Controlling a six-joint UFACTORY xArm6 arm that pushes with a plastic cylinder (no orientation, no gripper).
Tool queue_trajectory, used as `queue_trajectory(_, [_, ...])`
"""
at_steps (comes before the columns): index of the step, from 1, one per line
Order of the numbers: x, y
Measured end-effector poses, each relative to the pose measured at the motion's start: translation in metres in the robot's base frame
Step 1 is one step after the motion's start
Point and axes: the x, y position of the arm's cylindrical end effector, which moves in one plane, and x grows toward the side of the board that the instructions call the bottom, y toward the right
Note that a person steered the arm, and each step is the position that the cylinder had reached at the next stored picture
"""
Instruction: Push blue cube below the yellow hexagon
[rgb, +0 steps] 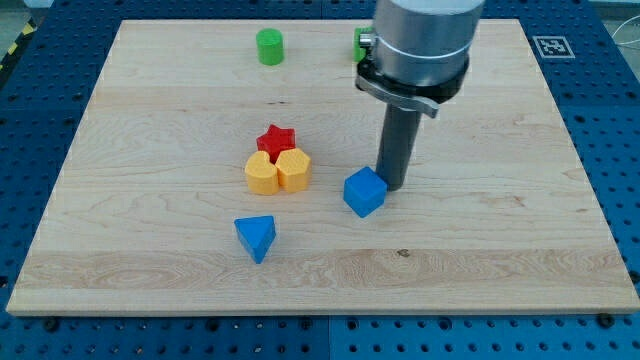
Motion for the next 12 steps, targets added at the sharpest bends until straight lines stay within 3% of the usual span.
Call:
queue_trajectory(7, [0.063, -0.030])
queue_trajectory(12, [0.036, -0.071])
